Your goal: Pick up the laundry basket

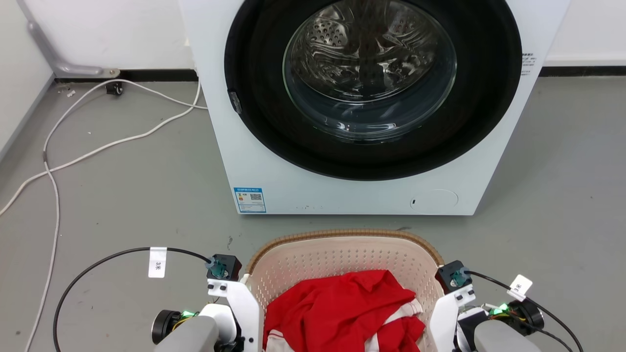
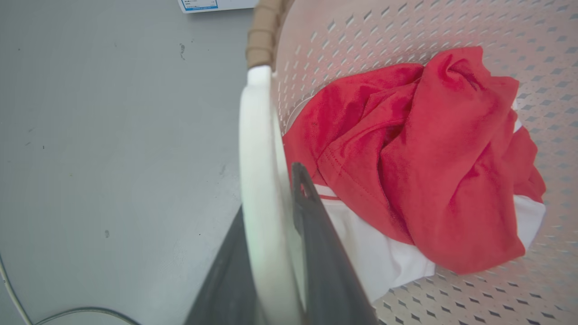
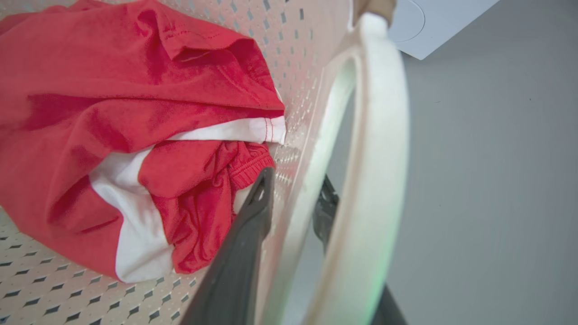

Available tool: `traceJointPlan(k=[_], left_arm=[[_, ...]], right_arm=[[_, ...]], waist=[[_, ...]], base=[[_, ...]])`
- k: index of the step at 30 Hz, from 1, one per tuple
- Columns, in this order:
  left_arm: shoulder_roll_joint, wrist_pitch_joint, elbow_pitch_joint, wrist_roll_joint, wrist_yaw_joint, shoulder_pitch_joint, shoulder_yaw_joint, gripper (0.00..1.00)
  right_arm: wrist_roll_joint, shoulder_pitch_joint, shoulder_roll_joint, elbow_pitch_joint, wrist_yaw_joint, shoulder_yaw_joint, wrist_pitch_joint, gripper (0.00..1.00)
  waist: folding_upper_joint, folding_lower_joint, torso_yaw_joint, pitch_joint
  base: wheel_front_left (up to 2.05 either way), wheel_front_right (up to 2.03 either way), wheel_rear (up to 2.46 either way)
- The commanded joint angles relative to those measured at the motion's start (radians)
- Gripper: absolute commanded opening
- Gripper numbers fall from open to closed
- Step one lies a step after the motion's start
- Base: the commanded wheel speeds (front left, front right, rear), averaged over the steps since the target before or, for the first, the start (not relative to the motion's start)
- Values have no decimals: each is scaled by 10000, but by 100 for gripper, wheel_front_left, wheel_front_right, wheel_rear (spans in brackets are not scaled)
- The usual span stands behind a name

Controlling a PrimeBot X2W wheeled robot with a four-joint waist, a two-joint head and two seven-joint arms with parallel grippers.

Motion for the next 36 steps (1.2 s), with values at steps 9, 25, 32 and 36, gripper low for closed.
traceJointPlan(k=[9,25,32,36], left_arm=[[56,32,39,-192,-60,44,-209,0],[1,27,123,-459,-59,-14,-449,0],[26,-50,154,-560,-59,-67,-551,0],[39,-90,159,-592,-59,-131,-605,0]], right_arm=[[1121,275,-229,-176,52,1160,268,0],[2546,165,-538,-299,52,2429,294,0],[3011,81,-614,-269,52,2863,223,0],[3256,18,-629,-251,52,3068,193,0]], waist=[[-1,2,13,-197],[-1,2,-57,-210],[-1,2,-51,-208],[-1,2,-37,-185]], base=[[0,0,0],[0,0,0],[0,0,0],[0,0,0]])
